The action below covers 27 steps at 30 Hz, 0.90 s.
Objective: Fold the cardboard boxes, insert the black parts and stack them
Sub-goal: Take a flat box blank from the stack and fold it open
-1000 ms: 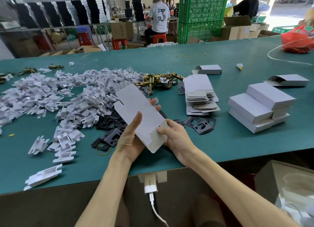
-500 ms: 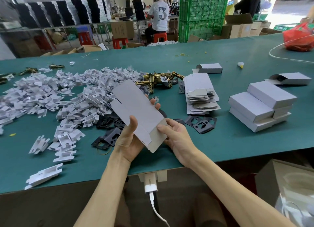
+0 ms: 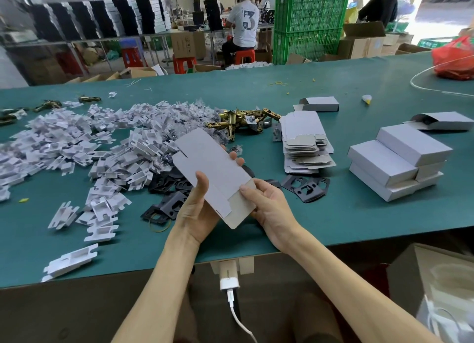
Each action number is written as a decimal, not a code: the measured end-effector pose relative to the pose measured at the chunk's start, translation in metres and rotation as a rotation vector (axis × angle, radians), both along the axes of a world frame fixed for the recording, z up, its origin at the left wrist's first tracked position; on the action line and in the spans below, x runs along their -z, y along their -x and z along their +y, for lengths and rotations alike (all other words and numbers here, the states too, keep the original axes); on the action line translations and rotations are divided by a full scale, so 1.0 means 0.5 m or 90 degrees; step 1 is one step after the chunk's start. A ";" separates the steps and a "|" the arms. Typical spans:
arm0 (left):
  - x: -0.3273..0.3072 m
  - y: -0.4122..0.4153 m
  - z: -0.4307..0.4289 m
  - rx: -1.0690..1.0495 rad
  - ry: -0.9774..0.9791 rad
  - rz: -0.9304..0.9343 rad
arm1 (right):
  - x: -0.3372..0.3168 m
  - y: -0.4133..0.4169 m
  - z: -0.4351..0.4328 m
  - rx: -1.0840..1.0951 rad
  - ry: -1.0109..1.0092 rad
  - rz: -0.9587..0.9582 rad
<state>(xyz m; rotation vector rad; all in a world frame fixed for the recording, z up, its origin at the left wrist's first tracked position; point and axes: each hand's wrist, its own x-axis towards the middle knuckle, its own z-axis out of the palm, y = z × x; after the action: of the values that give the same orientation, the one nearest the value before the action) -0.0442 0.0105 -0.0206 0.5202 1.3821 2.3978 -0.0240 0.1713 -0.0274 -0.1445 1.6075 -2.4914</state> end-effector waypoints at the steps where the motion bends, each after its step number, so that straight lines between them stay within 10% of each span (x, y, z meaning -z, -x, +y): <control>1: -0.001 -0.001 0.000 0.010 -0.001 0.003 | 0.001 0.001 0.001 -0.003 -0.006 0.001; 27: -0.007 0.006 0.010 -0.084 -0.191 -0.138 | -0.005 -0.016 -0.030 -0.007 -0.248 0.175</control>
<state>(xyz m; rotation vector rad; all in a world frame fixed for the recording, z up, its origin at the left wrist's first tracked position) -0.0472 0.0158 -0.0172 0.2334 1.0015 2.6938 -0.0159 0.1565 -0.0247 -0.4551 2.1558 -2.1694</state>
